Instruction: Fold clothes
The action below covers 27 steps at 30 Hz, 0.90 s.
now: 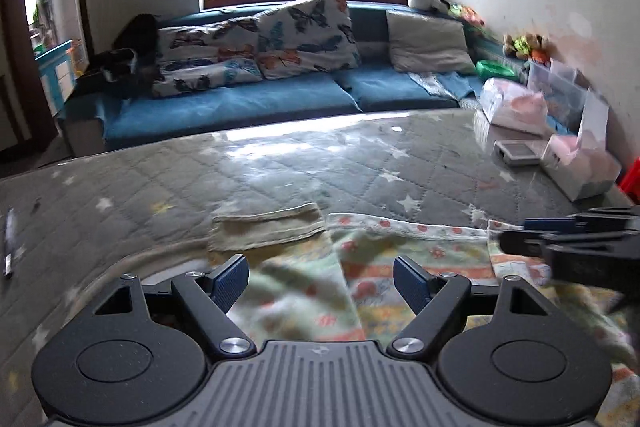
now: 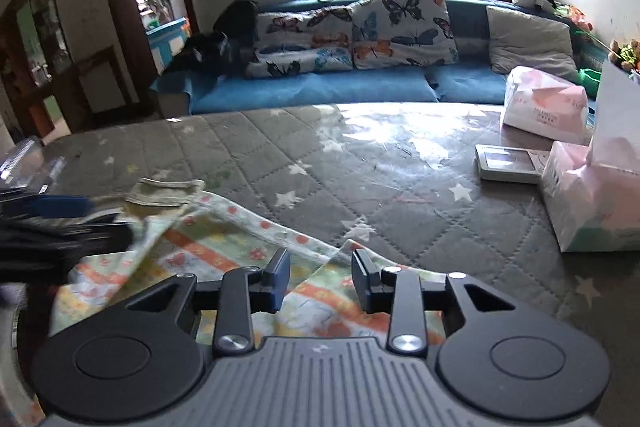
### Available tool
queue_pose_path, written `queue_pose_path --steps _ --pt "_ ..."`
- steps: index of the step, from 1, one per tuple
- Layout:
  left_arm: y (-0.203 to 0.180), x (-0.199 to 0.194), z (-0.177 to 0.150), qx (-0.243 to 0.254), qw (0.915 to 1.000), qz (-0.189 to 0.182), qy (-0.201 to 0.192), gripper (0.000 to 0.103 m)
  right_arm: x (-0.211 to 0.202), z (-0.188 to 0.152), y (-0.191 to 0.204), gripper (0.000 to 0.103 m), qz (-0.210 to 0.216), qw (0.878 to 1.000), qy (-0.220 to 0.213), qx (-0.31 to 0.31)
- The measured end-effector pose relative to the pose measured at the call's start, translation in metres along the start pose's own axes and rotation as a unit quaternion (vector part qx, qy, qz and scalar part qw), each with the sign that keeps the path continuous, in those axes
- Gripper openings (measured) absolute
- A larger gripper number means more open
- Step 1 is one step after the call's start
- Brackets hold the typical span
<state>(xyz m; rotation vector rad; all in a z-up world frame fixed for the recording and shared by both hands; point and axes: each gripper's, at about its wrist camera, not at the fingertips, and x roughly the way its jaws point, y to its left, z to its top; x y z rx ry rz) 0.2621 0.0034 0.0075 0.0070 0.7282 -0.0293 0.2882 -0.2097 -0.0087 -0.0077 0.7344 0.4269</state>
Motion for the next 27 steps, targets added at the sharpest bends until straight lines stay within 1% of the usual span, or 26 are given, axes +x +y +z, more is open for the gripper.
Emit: queue_pose_path --steps 2,3,4,6,8,9,10,11,14,17,19,21,23,27 --pt "-0.005 0.017 0.001 0.017 0.9997 -0.001 0.019 0.081 -0.009 -0.003 0.004 0.04 0.008 1.0 -0.003 -0.002" --pt "-0.007 0.023 0.0 0.024 0.9994 0.005 0.026 0.08 -0.013 -0.004 0.006 0.043 0.014 1.0 -0.004 -0.004" --pt "-0.008 0.029 -0.001 0.031 0.9989 0.012 0.033 0.076 -0.016 -0.006 0.008 0.043 0.017 1.0 -0.004 -0.006" --pt "-0.008 0.039 -0.005 0.045 0.9976 0.022 0.048 0.061 -0.023 -0.01 0.013 0.044 0.023 1.0 -0.006 -0.011" --pt "-0.002 0.042 -0.009 0.038 0.9975 0.02 0.057 0.031 -0.029 -0.013 0.018 0.044 0.026 1.0 -0.008 -0.015" --pt "0.003 0.039 -0.01 0.032 0.9979 0.018 0.054 0.023 -0.031 -0.015 0.02 0.044 0.027 0.999 -0.009 -0.015" --pt "0.007 0.036 -0.011 0.027 0.9982 0.016 0.051 0.01 -0.033 -0.017 0.022 0.044 0.028 0.999 -0.008 -0.015" --pt "0.012 0.032 -0.012 0.021 0.9985 0.015 0.048 0.008 -0.035 -0.019 0.024 0.044 0.03 0.999 -0.006 -0.017" --pt "0.031 0.009 -0.015 0.003 0.9993 0.031 0.019 0.003 -0.042 -0.025 0.032 0.044 0.037 0.999 -0.002 -0.027" --pt "0.061 -0.018 -0.021 -0.042 0.9979 0.048 -0.004 0.002 -0.049 -0.034 0.046 0.044 0.05 0.998 0.004 -0.045" --pt "0.084 -0.036 -0.027 -0.07 0.9951 0.067 -0.019 0.002 -0.054 -0.041 0.059 0.045 0.064 0.996 0.009 -0.06" --pt "0.108 -0.056 -0.036 -0.099 0.9907 0.088 -0.03 0.002 -0.059 -0.047 0.072 0.05 0.078 0.994 0.013 -0.074" --pt "0.129 -0.075 -0.051 -0.131 0.9855 0.102 -0.035 0.001 -0.063 -0.055 0.087 0.05 0.096 0.991 0.02 -0.092" --pt "0.158 -0.105 -0.09 -0.165 0.9773 0.128 -0.032 0.001 -0.072 -0.072 0.125 0.05 0.136 0.981 0.032 -0.137"
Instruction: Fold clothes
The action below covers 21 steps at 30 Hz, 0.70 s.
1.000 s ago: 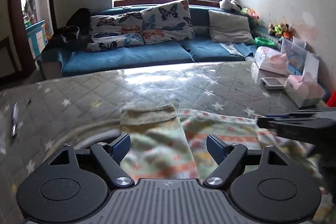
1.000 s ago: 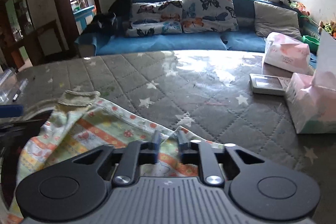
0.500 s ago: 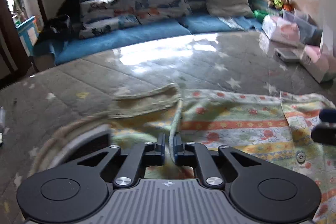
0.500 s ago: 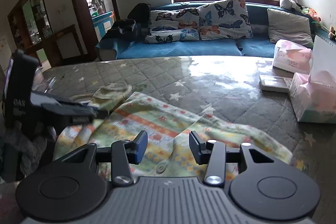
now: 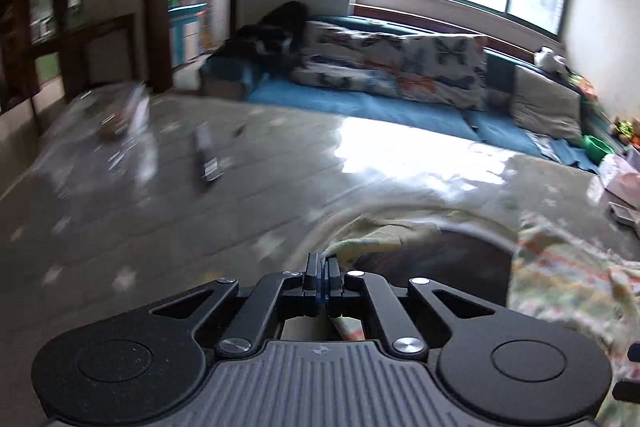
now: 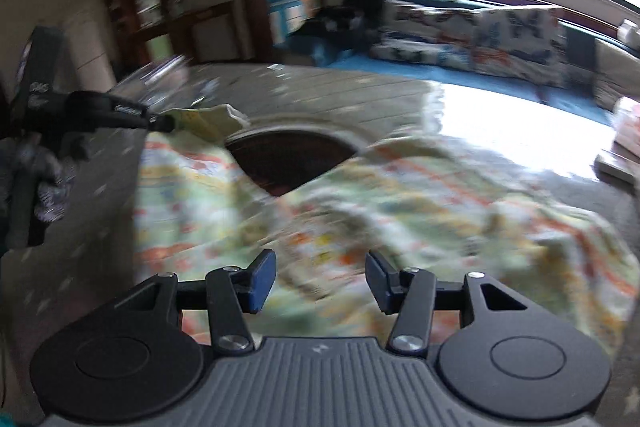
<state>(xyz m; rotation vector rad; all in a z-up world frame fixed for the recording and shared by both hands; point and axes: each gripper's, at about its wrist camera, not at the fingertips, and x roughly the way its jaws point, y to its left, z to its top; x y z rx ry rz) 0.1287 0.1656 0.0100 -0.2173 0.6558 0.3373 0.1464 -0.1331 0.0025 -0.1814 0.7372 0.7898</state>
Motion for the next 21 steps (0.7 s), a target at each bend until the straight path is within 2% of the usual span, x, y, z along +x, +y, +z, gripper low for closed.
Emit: queue_pose_path --steps 5,10,12,13,14,19,21 --pt "0.034 -0.019 -0.033 -0.04 0.9989 0.022 0.011 0.001 0.003 -0.007 0.052 0.051 0.055 0.997 0.015 -0.053" --pt "0.053 -0.036 -0.049 -0.069 0.9972 0.024 0.018 0.002 0.013 -0.025 0.093 0.051 0.089 0.989 0.048 -0.107" --pt "0.059 -0.041 -0.055 -0.068 0.9972 0.024 0.023 0.008 0.014 -0.03 0.102 0.052 0.096 0.987 0.059 -0.116" --pt "0.061 -0.041 -0.056 -0.066 0.9971 0.027 0.025 0.015 0.014 -0.031 0.103 0.053 0.095 0.987 0.061 -0.119" --pt "0.064 -0.041 -0.057 -0.065 0.9971 0.029 0.028 0.027 0.013 -0.031 0.104 0.055 0.093 0.986 0.06 -0.121" --pt "0.056 -0.043 -0.061 -0.017 0.9986 0.043 0.024 0.053 0.011 -0.033 0.105 0.055 0.088 0.987 0.062 -0.119" --pt "0.052 -0.043 -0.06 0.003 0.9987 0.047 0.02 0.053 0.011 -0.034 0.106 0.055 0.086 0.987 0.062 -0.118"
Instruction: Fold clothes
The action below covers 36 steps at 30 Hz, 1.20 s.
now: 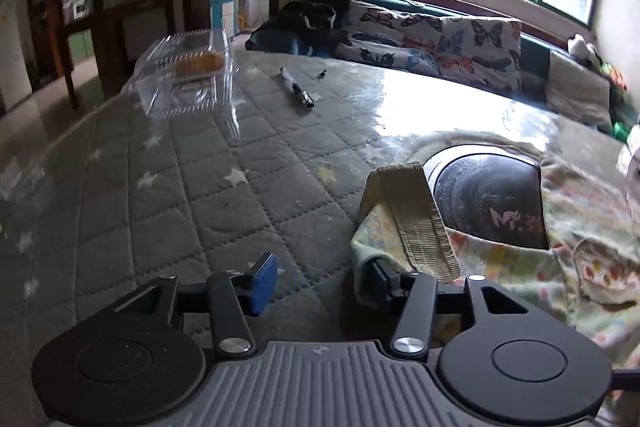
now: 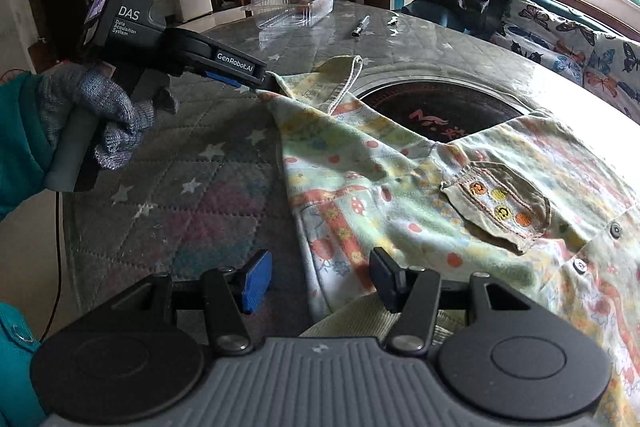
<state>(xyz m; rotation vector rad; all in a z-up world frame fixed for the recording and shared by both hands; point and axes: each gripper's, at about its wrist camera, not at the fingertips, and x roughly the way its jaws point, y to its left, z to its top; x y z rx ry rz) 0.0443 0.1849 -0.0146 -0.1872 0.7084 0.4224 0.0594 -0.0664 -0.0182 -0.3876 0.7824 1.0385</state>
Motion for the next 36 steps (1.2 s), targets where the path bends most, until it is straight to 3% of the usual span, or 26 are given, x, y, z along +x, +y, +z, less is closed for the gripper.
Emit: queue_pose_path --steps 3,6,12,16,20,28,34,36 --pt "-0.003 -0.003 0.003 0.02 0.9996 0.005 -0.017 0.055 0.002 0.0 0.001 0.057 -0.002 1.0 0.0 0.001" --pt "0.003 0.003 0.009 0.009 0.9998 0.01 -0.017 0.055 0.004 0.001 0.002 0.058 0.0 1.0 0.0 -0.001" --pt "0.046 0.016 0.019 -0.136 0.9907 -0.007 0.003 0.057 0.004 -0.001 -0.002 0.058 0.004 1.0 -0.003 0.007" --pt "0.058 0.02 0.02 -0.146 0.9883 0.042 -0.002 0.056 0.004 -0.001 -0.002 0.059 0.004 1.0 -0.003 0.006" --pt "0.063 0.017 0.018 -0.132 0.9889 0.068 -0.002 0.056 0.003 0.0 -0.002 0.058 0.004 1.0 -0.001 0.008" --pt "0.023 0.012 0.022 -0.049 0.9976 0.043 -0.021 0.057 -0.002 -0.003 -0.002 0.058 -0.001 1.0 -0.008 0.019" --pt "-0.004 0.036 0.026 0.019 0.9985 0.049 -0.014 0.057 0.003 -0.003 0.0 0.058 -0.011 1.0 -0.008 0.016" --pt "-0.004 0.044 0.024 0.024 0.9979 0.06 -0.007 0.057 0.002 -0.004 0.004 0.046 -0.013 1.0 -0.009 0.006"
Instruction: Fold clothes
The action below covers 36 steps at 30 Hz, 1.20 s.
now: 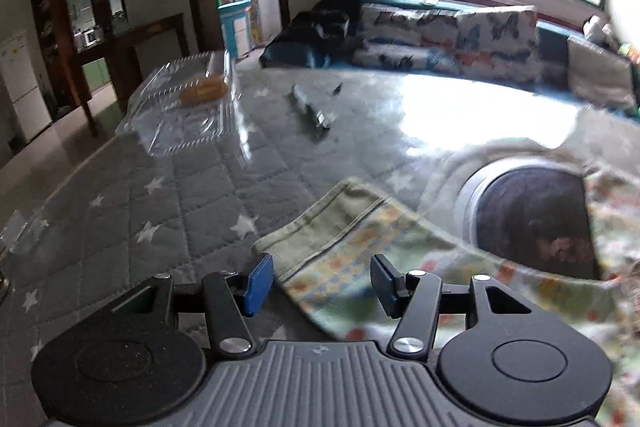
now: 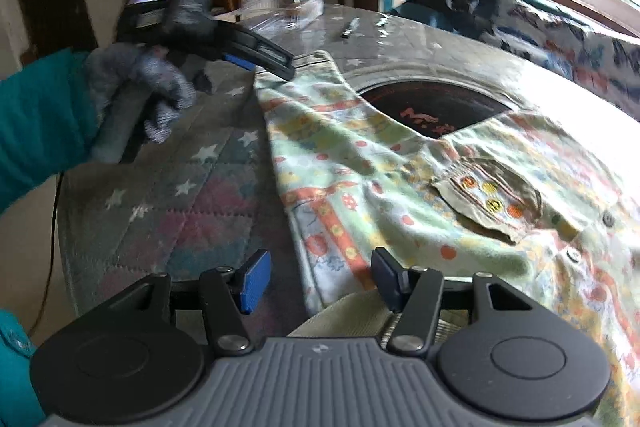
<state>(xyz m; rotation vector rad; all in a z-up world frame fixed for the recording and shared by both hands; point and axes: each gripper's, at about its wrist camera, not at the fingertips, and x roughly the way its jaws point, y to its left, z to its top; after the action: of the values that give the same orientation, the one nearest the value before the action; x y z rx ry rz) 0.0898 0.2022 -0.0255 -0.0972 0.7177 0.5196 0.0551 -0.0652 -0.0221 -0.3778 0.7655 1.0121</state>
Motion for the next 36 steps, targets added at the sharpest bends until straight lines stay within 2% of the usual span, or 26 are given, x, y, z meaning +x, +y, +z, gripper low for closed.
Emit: queue_pose_path --steps 1,3,4,5,6,7,9,10,11,13,18,24,25,27,33,36 --pt "0.0 0.002 -0.001 0.001 1.0 0.006 0.0 0.059 0.0 0.0 0.002 0.043 -0.001 1.0 -0.001 -0.004" --pt "0.003 0.005 -0.002 0.0 0.9999 0.016 0.0 0.059 0.0 0.0 0.001 0.029 -0.002 1.0 -0.004 0.001" --pt "0.003 0.006 -0.002 0.0 0.9998 0.019 0.0 0.059 0.0 0.0 -0.001 0.027 -0.002 1.0 -0.005 0.005" --pt "0.004 0.007 -0.001 0.001 0.9997 0.023 0.0 0.058 0.0 0.001 -0.003 0.019 -0.002 1.0 -0.007 0.013" --pt "0.005 0.007 0.0 0.001 0.9997 0.026 0.0 0.057 0.0 0.001 -0.005 0.015 -0.001 1.0 -0.008 0.019" --pt "0.005 0.007 -0.001 0.009 0.9995 0.032 -0.003 0.054 0.0 0.001 -0.006 0.015 0.0 1.0 -0.009 0.023" --pt "0.002 0.007 -0.003 0.024 0.9989 0.041 -0.008 0.033 -0.001 0.0 -0.007 0.007 0.008 1.0 -0.008 0.026" --pt "0.001 0.007 -0.004 0.029 0.9986 0.042 -0.01 0.02 -0.001 0.0 -0.006 0.006 0.012 1.0 -0.007 0.024" --pt "-0.001 0.006 -0.005 0.035 0.9984 0.044 -0.011 0.014 -0.002 -0.001 -0.005 0.005 0.015 1.0 -0.006 0.022" --pt "-0.003 0.002 -0.01 0.047 0.9972 0.056 -0.015 0.01 -0.004 -0.003 -0.002 0.004 0.019 1.0 -0.005 0.015" --pt "0.004 -0.009 -0.025 0.057 0.9949 0.081 -0.021 0.008 -0.011 -0.011 0.002 0.003 0.043 0.999 -0.004 -0.004" --pt "0.011 -0.009 -0.021 0.05 0.9952 0.083 -0.01 0.009 -0.031 -0.016 -0.003 0.008 0.055 0.998 -0.02 0.017" --pt "0.011 -0.009 -0.02 0.051 0.9953 0.082 -0.009 0.012 -0.037 -0.018 -0.005 0.011 0.055 0.998 -0.024 0.023" --pt "0.012 -0.01 -0.02 0.052 0.9955 0.078 -0.007 0.013 -0.049 -0.024 -0.011 0.02 0.048 0.998 -0.025 0.037" --pt "0.015 -0.025 -0.018 0.041 0.9972 0.062 -0.009 0.017 -0.071 -0.048 -0.033 0.02 0.009 0.996 -0.012 0.087" --pt "0.006 -0.046 -0.019 0.046 0.9985 0.025 -0.017 0.023 -0.074 -0.055 -0.037 0.02 0.0 0.995 -0.011 0.1"
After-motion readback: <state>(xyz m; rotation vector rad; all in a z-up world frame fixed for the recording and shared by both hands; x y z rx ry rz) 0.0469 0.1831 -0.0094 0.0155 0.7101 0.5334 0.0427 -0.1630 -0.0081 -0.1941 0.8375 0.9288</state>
